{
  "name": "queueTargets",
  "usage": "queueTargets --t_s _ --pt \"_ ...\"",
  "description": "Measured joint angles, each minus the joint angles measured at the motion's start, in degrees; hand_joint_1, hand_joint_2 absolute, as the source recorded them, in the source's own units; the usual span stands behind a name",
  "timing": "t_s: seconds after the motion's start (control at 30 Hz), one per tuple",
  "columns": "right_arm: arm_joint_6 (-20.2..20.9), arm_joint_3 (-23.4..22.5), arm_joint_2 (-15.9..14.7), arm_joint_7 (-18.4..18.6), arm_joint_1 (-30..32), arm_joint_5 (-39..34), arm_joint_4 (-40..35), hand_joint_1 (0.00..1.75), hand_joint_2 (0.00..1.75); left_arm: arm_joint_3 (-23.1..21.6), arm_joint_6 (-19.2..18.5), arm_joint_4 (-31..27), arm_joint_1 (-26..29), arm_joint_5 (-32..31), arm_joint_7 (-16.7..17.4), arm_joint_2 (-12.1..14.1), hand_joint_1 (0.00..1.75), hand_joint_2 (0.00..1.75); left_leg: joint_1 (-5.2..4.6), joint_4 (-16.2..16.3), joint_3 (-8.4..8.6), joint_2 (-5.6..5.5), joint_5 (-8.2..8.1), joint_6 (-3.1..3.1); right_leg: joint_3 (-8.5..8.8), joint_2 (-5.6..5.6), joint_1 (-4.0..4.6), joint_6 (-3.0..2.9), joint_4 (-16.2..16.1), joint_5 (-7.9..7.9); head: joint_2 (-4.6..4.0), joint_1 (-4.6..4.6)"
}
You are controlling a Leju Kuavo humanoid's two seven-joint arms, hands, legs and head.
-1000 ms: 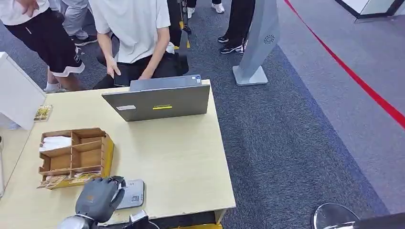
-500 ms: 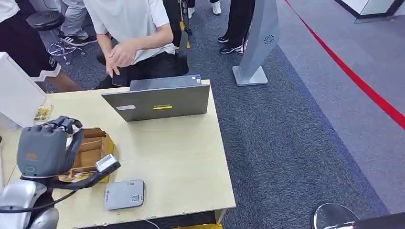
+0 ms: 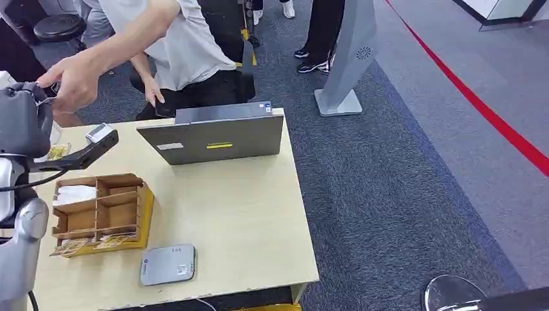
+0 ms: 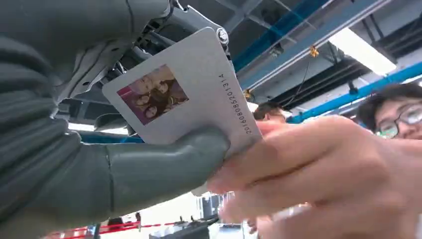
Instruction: Pass the card to the sensor for recognition and then transmit it.
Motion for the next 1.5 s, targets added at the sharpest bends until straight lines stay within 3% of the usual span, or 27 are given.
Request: queueTargets --t_s 0.03,0.07,0.4,0.57,0.73,0.87,1.07,1.27,1.5 --pt "-0.1 0.0 0.0 0.1 0.0 0.0 0.1 0.00 1.75 0.0 0.0 0.9 -0.4 0.0 0.2 0.1 1.75 1.75 0.00 0.0 -0.01 -0.01 0.00 0.00 0.00 -0.02 0.00 0.00 0.0 0.00 0.00 -0.02" --pt "-0.2 0.0 0.0 0.2 0.0 0.0 0.3 0.00 1.75 -0.1 0.0 1.6 -0.6 0.0 0.3 0.2 0.00 1.75 -0.01 0.0 -0.02 -0.01 0.00 0.00 0.00 -0.02 0.00 0.00 0.0 0.00 0.00 0.00" --pt "-0.7 -0.5 0.0 0.7 -0.1 -0.5 0.9 0.00 1.75 -0.1 -0.5 3.8 -0.6 0.1 -0.9 0.1 0.00 1.75 -0.01 0.0 -0.06 -0.01 0.00 0.00 -0.03 -0.02 -0.01 0.02 0.0 0.01 0.00 0.00" --pt "-0.2 -1.2 0.0 0.3 -0.2 0.8 1.4 0.00 1.75 0.4 0.7 3.0 0.1 0.5 -4.8 -0.8 0.00 1.75 -0.01 0.0 -0.07 -0.02 0.00 0.00 -0.02 -0.02 -0.01 0.02 0.0 0.01 0.00 -0.02" --pt "-2.6 -1.6 0.0 0.6 -0.2 -1.7 1.8 0.00 1.75 0.8 -2.8 -6.4 6.7 5.3 -8.9 -2.9 0.00 1.75 -0.02 0.0 -0.08 0.02 -0.04 0.01 -0.03 0.04 -0.02 0.02 0.0 0.00 0.00 0.00" --pt "-5.5 -1.6 0.0 2.1 -0.2 -5.6 1.8 0.00 1.75 -0.5 -4.9 -15.7 14.7 8.0 -9.1 -3.0 0.00 1.75 -0.02 0.0 -0.15 0.06 -0.09 0.08 -0.10 0.05 -0.01 0.04 -0.1 -0.03 0.00 0.02" --pt "-8.3 -0.8 0.0 4.1 0.5 -9.1 0.0 0.00 1.75 -2.8 -4.2 -24.4 28.1 10.2 -9.0 2.1 0.00 1.75 0.01 0.0 -0.15 0.16 -0.14 0.02 -0.24 0.14 0.01 0.03 -0.1 -0.05 0.00 -0.07" --pt "-8.2 -0.3 0.0 4.5 0.8 -9.6 -1.5 0.00 1.75 -3.1 -6.0 -27.2 33.8 10.7 -9.0 5.2 0.00 1.75 0.00 0.0 -0.12 0.15 -0.12 0.00 -0.16 0.10 0.00 0.02 0.0 -0.02 0.00 -0.07" --pt "-6.3 -1.0 0.0 4.5 0.5 -7.8 -3.0 0.00 1.75 -3.1 -10.5 -26.9 40.9 11.6 -6.0 7.8 0.00 1.75 0.00 0.0 -0.15 0.13 -0.12 0.01 -0.17 0.10 0.00 0.01 -0.1 -0.02 0.00 -0.04"
